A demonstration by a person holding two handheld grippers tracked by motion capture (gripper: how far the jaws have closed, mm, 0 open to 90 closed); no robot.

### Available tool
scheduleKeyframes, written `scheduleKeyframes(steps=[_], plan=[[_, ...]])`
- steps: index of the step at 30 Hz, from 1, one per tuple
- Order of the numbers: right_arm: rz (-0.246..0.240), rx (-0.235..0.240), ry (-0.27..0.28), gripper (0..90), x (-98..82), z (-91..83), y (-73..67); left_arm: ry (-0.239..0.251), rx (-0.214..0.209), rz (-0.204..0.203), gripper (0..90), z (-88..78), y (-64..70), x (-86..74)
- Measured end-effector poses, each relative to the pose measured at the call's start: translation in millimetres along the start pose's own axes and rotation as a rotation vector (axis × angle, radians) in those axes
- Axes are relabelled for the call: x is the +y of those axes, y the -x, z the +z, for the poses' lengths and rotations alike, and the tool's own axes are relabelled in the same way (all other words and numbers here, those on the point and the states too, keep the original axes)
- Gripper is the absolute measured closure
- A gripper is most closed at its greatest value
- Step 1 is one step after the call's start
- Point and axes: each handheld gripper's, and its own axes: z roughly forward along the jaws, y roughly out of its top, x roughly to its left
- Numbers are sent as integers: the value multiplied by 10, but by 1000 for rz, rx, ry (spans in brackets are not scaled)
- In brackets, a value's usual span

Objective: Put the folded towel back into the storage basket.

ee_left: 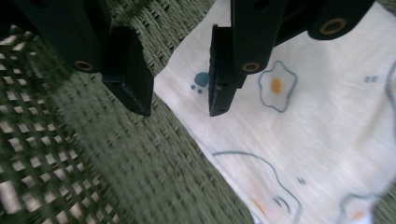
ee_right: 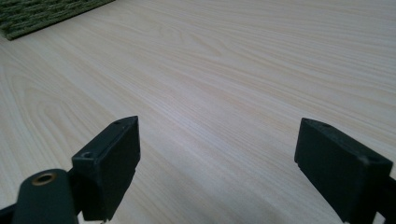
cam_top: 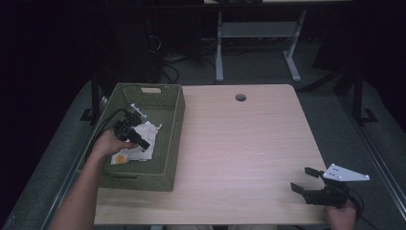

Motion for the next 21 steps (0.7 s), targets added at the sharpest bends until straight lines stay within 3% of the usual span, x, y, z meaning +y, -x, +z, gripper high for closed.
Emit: scheduleKeyframes(steps=[1, 7, 10, 13, 17, 21], plan=[[-6, 0, -2, 136, 2, -3, -3, 1, -15, -6, 609, 37, 6, -8], [-13, 7, -9, 137, 11, 6, -14, -62, 56, -16, 570, 197, 12, -41], [-17, 8, -2, 136, 12, 2, -14, -77, 59, -27, 534, 257, 10, -32], [-13, 8, -1, 136, 14, -6, -13, -100, 91, -12, 523, 299, 24, -1], [-8, 5, 7, 136, 21, -8, -2, -124, 147, 23, 631, 309, 49, 20], [-8, 1, 9, 137, 23, -1, 17, -104, 137, 21, 821, 310, 56, 21]])
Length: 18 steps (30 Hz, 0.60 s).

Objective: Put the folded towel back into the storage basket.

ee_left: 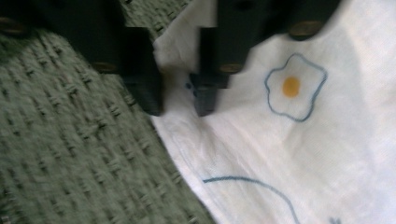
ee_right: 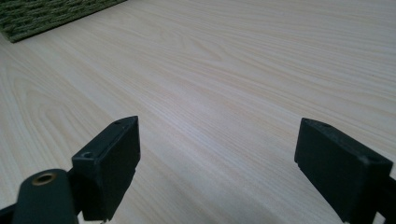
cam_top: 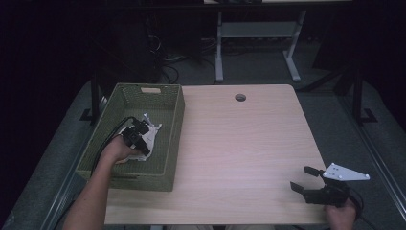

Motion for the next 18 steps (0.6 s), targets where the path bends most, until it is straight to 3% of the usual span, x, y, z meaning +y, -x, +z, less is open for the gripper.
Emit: scheduleKeyframes(steps=[4, 5, 8, 10, 11, 13, 14, 16, 18], plan=[[9, -1, 1, 136, 0, 8, 4, 37, -24, -16, 889, -82, -12, -5], [10, 0, 3, 136, 0, 9, 5, 73, -47, -18, 889, -137, -10, -7], [11, 2, 4, 136, -5, 7, 6, 110, -102, -4, 890, -219, 26, -1], [8, 2, 2, 136, -7, 2, 7, 92, -185, 9, 883, -207, 61, 6], [8, 4, 3, 136, -7, -2, 6, 65, -192, 30, 861, -185, 96, 13], [5, 6, 4, 136, -8, -5, 5, 59, -181, 40, 696, -175, 112, 16], [4, 4, 4, 136, -8, -6, 3, 67, -180, 21, 681, -181, 95, 14], [3, 5, 5, 137, -6, -7, 3, 77, -154, -2, 697, -205, 42, -3], [1, 6, 4, 136, -5, -6, 4, 84, -99, -43, 771, -224, -39, -26]])
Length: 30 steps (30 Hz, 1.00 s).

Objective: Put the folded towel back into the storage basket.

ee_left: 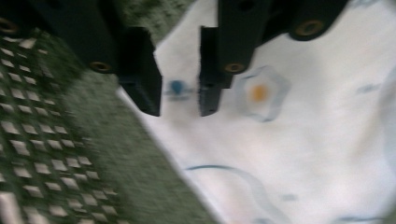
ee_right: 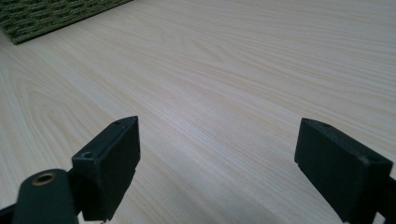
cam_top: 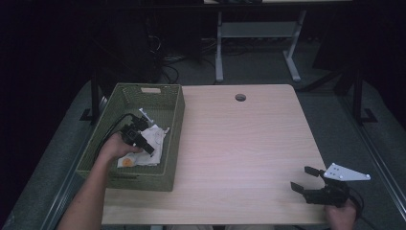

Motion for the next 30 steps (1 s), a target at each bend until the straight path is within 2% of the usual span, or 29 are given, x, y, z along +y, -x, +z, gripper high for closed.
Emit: scheduleKeyframes(steps=[3, 6, 8, 10, 11, 12, 13, 16, 18, 20, 21, 22, 25, 26, 30], plan=[[0, -1, 1, 136, 0, 1, 1, 8, 68, -52, 856, -4, -106, -22], [7, -4, -7, 136, -4, 15, 6, 29, 121, -71, 876, 9, -180, -13], [6, -2, -7, 136, -6, 23, 5, 39, 113, -91, 858, 45, -222, 3], [7, -4, -9, 137, -7, 22, 11, -7, 131, -71, 802, 99, -245, 18], [8, -5, -10, 136, -8, 20, 14, -57, 152, -55, 787, 160, -267, 26], [8, -7, -5, 136, -10, 14, 17, -76, 150, -56, 777, 180, -283, 24], [12, -7, -4, 136, -11, 9, 15, -65, 141, -66, 780, 183, -299, 23], [13, -5, 3, 136, -19, -6, 20, -40, 158, -77, 810, 126, -318, 30], [14, -6, 4, 136, -18, -8, 24, -17, 143, -103, 837, 71, -330, 25], [12, -2, -2, 136, -16, -4, 20, -1, 82, -108, 874, 49, -331, 13], [11, -2, -3, 136, -16, -1, 16, 4, 66, -107, 877, 51, -325, 11], [9, -1, -3, 136, -15, 2, 13, 11, 66, -111, 875, 70, -310, 11], [8, 0, -2, 136, -15, 6, 8, -67, 94, -84, 849, 195, -307, 6], [5, -1, -5, 136, -14, 4, 7, -47, 87, -95, 850, 189, -312, 2], [0, 1, -1, 136, -10, -6, -1, -28, 79, -112, 826, 161, -328, -12]])
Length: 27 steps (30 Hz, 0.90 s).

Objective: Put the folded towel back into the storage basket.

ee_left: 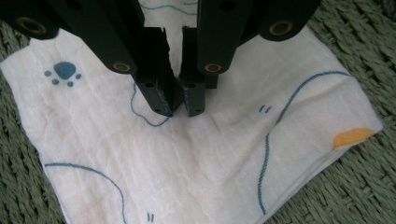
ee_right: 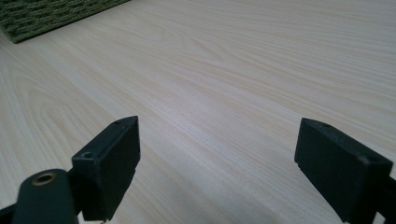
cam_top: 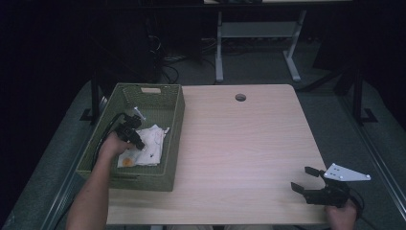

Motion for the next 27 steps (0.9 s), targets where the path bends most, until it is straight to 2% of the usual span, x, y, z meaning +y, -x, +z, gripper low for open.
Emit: scheduleKeyframes(steps=[3, 7, 11, 16, 19, 21, 22, 23, 27], plan=[[-4, 5, 1, 136, 2, 0, -1, 18, 7, -8, 799, -29, 9, -16], [-3, 9, -6, 136, 0, 9, 1, 60, -9, -16, 770, -89, 56, -41], [-3, 12, -7, 136, 1, 12, 1, 124, -24, -20, 715, -165, 128, -81], [3, 20, -3, 136, 4, 18, 8, 167, -48, -30, 672, -217, 202, -152], [1, 25, -1, 137, 7, 22, 9, 221, -73, -32, 661, -275, 231, -208], [1, 24, 0, 136, 8, 27, 10, 254, -75, -35, 649, -308, 264, -234], [-1, 25, 1, 136, 8, 29, 12, 280, -92, -31, 646, -339, 279, -255], [2, 25, 3, 136, 9, 32, 13, 303, -108, -44, 637, -362, 296, -269], [2, 33, 7, 136, 17, 47, 16, 371, -129, -29, 618, -475, 364, -337]])
